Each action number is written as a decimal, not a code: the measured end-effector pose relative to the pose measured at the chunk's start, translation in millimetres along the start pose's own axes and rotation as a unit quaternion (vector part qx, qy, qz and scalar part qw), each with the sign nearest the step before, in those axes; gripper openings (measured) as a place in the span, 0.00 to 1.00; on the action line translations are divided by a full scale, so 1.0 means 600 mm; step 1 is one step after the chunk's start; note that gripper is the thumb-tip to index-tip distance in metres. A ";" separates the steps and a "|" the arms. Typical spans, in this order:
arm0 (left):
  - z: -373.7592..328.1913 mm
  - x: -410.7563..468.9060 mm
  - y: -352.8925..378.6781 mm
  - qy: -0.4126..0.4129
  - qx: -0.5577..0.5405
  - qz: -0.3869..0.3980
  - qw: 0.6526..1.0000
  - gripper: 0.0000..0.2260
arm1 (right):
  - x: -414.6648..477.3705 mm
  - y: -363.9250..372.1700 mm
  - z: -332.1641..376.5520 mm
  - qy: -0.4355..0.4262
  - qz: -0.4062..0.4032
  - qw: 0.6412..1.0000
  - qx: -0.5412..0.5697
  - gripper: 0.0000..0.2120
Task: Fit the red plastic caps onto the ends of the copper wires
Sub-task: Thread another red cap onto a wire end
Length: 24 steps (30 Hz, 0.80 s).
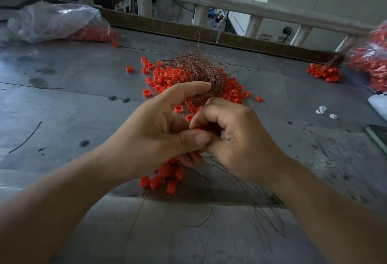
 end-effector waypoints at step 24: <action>-0.017 0.015 -0.034 -0.003 -0.126 -0.079 0.989 0.11 | 0.010 -0.029 -0.013 0.064 -0.036 0.997 0.029 0.08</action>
Point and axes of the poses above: each hand's wrist, its own x-axis towards the middle knuckle, its own y-axis out of the palm, z = x × y, the point moved 1 cm from there along x, towards the middle knuckle, and after that the axes turned 7 degrees about -z, right-handed, at the moved point
